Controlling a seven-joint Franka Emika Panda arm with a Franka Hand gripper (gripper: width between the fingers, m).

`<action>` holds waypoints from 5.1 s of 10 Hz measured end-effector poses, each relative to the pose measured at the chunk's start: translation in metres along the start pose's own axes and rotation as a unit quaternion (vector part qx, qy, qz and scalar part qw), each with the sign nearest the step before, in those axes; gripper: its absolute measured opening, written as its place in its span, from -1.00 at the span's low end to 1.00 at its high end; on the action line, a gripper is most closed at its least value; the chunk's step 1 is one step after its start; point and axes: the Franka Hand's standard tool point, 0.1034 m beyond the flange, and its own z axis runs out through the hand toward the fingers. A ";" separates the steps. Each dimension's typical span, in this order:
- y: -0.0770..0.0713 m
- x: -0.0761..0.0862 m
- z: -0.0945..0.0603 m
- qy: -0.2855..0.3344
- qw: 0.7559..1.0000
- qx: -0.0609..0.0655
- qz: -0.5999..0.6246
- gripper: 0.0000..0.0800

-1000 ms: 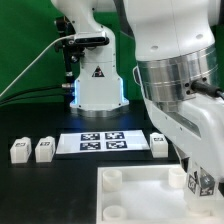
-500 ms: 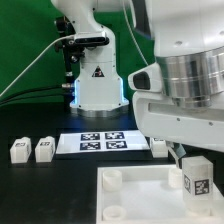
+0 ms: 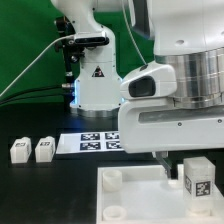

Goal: Assemble one leg

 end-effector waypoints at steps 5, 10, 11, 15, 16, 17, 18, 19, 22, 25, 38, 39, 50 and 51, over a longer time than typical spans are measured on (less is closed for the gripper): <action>0.000 0.001 0.000 0.002 1.000 -0.001 0.027 0.07; 0.009 0.001 0.002 0.014 0.924 0.008 0.383 -0.24; 0.012 0.000 0.003 0.015 0.877 0.024 0.480 -0.24; 0.016 -0.002 0.002 -0.010 0.743 0.062 0.666 -0.24; 0.016 -0.002 0.003 -0.008 0.759 0.062 0.647 -0.18; 0.016 -0.003 0.003 -0.008 0.767 0.062 0.639 -0.18; 0.014 -0.003 0.004 -0.008 0.771 0.062 0.634 0.28; 0.010 -0.004 0.004 0.001 0.824 0.053 0.564 0.28; 0.000 -0.007 0.000 -0.003 0.928 0.029 0.372 0.61; 0.001 -0.007 0.001 0.002 0.975 0.025 0.223 0.62; 0.016 -0.005 0.005 0.017 0.861 0.046 0.507 -0.26; 0.016 -0.007 0.005 0.009 0.819 0.057 0.571 -0.26; 0.011 -0.010 0.007 0.026 0.976 0.030 0.215 0.62; 0.012 -0.009 0.007 0.028 0.989 0.022 0.144 0.62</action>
Offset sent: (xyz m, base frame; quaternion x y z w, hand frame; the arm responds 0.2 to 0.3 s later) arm 0.0000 0.0000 0.0000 0.0000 0.0000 0.0000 1.0000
